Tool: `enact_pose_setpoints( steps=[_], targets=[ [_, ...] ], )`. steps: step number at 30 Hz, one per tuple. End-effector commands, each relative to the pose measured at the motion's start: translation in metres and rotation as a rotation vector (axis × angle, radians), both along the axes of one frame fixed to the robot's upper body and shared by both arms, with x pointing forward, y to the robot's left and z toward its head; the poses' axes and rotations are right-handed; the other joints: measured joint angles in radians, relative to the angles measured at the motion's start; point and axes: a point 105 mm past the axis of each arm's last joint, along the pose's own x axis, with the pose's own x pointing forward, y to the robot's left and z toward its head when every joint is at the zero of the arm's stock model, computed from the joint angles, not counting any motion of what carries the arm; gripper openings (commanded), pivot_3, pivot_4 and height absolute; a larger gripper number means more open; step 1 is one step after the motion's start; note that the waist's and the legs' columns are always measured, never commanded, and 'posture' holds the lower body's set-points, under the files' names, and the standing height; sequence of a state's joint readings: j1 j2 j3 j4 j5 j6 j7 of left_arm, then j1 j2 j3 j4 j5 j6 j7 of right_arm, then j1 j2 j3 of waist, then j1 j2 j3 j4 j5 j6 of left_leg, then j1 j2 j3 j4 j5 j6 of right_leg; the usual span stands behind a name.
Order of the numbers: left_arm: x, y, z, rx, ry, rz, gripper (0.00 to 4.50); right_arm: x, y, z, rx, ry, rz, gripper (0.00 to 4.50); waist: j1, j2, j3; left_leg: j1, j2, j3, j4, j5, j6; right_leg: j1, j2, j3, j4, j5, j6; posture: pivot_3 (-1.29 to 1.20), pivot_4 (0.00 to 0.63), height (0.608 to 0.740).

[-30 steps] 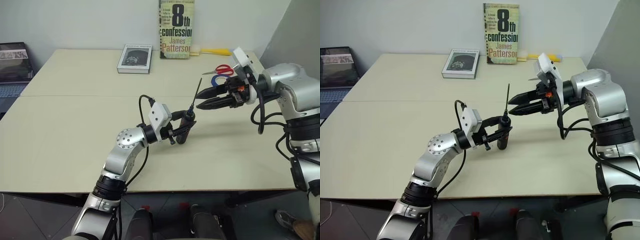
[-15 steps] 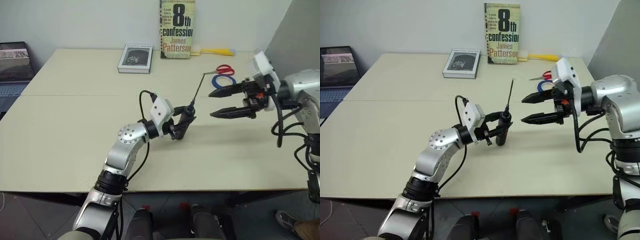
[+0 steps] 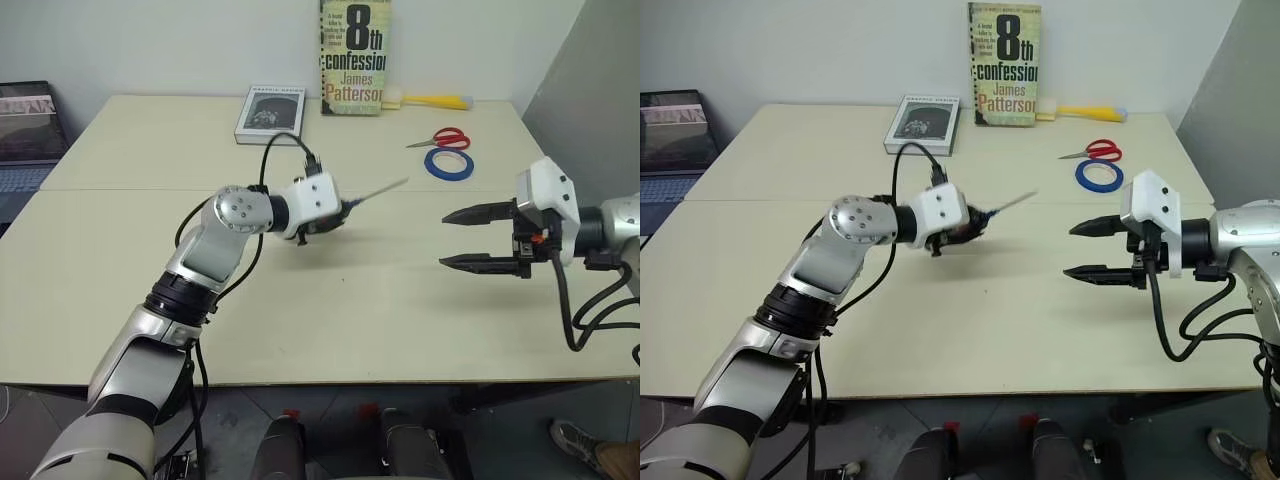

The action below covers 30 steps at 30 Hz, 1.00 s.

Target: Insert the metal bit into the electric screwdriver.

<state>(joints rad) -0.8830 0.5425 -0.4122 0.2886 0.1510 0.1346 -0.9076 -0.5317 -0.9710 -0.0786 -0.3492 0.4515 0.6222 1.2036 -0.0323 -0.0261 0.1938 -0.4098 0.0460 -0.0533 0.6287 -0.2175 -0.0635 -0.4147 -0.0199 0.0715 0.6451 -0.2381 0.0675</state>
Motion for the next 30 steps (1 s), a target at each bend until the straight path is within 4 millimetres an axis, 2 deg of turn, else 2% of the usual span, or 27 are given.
enact_pose_setpoints(
  steps=[1,8,16,18,27,28,30],
  targets=[
    [0.01,-0.001,-0.009,0.083,-0.034,0.004,1.65,-0.002,-0.004,0.013,-0.036,-0.127,-0.039,3.24,-0.001,0.0,0.0,0.0,0.0,0.0,0.0,0.0,0.0,0.0,0.0,0.0,0.0,0.0,0.0,0.0,0.15,0.74],
    [0.021,-0.004,-0.05,0.192,0.029,0.015,1.65,-0.013,0.004,0.013,-0.027,-0.133,-0.025,3.24,-0.012,0.0,0.0,0.0,0.0,0.0,0.0,0.0,0.0,-0.001,0.0,0.001,0.002,0.0,0.0,0.0,0.15,0.74],
    [0.022,-0.012,-0.067,0.276,0.083,-0.028,1.65,-0.012,-0.001,0.003,-0.071,-0.11,-0.046,3.24,-0.026,0.001,0.0,0.0,0.0,0.0,0.0,0.0,0.0,-0.001,0.0,0.001,0.002,0.0,0.0,0.0,0.15,0.74],
    [0.02,-0.012,-0.068,0.291,0.095,-0.042,2.35,-0.012,-0.005,-0.002,-0.108,-0.103,-0.052,3.24,-0.025,0.001,0.0,0.0,0.0,0.0,0.0,0.0,0.0,0.0,0.0,0.001,0.002,0.0,0.0,0.0,0.15,0.74],
    [0.015,-0.014,-0.054,0.266,0.104,-0.075,4.28,-0.011,-0.009,-0.007,-0.124,-0.089,-0.058,3.24,-0.022,0.001,0.0,0.001,0.0,0.0,0.0,0.0,0.0,0.0,0.0,0.001,0.002,0.0,0.0,0.0,0.15,0.74],
    [0.014,-0.013,-0.051,0.259,0.104,-0.077,4.47,-0.011,-0.009,-0.007,-0.124,-0.09,-0.058,3.24,-0.022,0.001,0.0,0.001,0.0,0.0,0.0,0.0,0.0,0.0,0.0,0.001,0.002,0.0,0.0,0.0,0.15,0.74],
    [0.013,-0.009,-0.041,0.233,0.086,-0.076,4.47,-0.01,-0.01,-0.007,-0.128,-0.092,-0.058,3.24,-0.022,0.001,0.0,0.001,0.0,0.0,0.0,0.0,0.0,0.0,0.0,0.001,0.002,0.0,0.0,0.0,0.15,0.74]
  ],
)
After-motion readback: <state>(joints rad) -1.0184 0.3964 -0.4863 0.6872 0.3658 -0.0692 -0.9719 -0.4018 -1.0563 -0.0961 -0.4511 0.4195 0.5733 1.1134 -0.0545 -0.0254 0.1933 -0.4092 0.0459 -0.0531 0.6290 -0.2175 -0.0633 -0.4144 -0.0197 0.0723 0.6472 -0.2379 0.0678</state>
